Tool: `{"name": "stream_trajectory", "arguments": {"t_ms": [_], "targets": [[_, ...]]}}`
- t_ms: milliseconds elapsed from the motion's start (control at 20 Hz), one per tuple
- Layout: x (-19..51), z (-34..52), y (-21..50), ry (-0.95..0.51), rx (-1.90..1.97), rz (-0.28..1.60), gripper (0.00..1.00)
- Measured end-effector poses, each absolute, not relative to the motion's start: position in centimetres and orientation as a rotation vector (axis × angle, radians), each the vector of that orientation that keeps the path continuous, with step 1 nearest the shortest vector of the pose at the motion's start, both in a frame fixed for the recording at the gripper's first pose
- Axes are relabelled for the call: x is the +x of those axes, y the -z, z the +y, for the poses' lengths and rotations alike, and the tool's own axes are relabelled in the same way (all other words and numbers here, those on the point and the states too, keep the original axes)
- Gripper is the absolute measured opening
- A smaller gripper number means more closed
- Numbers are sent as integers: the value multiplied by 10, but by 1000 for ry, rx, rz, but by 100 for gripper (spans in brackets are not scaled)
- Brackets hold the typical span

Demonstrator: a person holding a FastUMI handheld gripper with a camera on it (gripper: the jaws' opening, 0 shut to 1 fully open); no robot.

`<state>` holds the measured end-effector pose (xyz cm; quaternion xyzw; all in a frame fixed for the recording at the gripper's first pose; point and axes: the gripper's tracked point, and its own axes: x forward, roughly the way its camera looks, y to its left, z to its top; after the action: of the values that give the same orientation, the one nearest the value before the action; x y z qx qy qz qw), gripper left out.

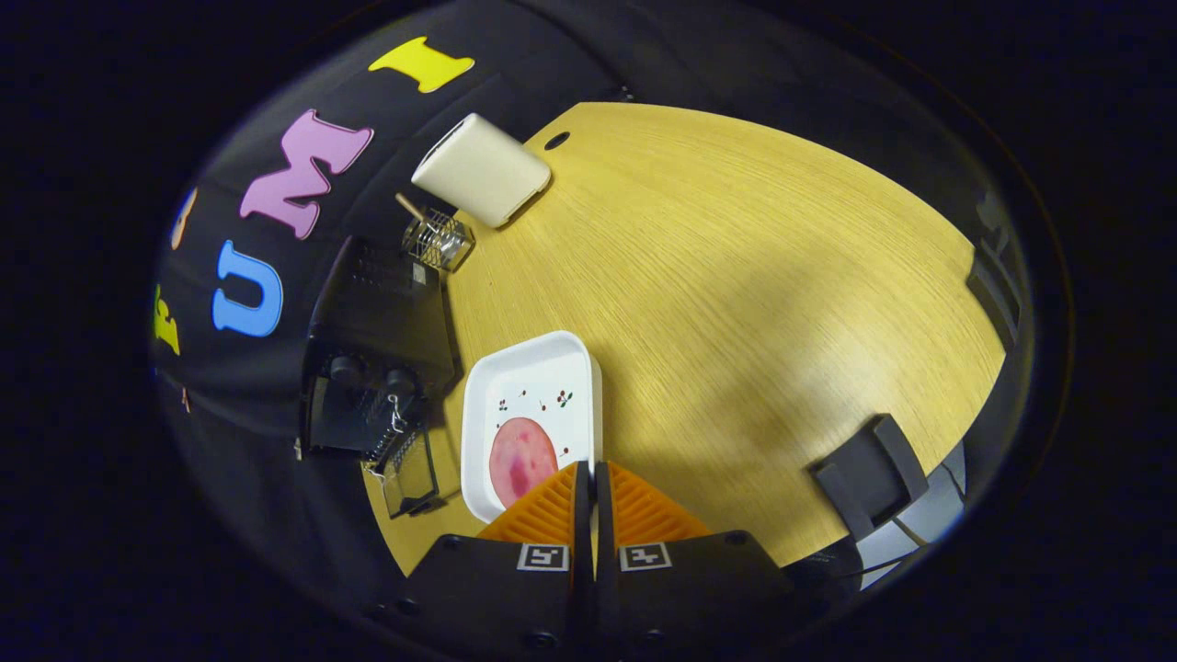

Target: Open the toaster oven, put the food inside, and close the toaster oven door.

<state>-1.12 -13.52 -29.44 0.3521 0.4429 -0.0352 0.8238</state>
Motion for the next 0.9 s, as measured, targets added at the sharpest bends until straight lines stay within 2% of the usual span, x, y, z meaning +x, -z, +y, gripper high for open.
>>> {"name": "stream_trajectory", "arguments": {"t_ms": [350, 900], "targets": [[-54, -109, 271, 115, 909, 842, 6], [-36, 6, 248, -38, 1003, 838, 6]]}}
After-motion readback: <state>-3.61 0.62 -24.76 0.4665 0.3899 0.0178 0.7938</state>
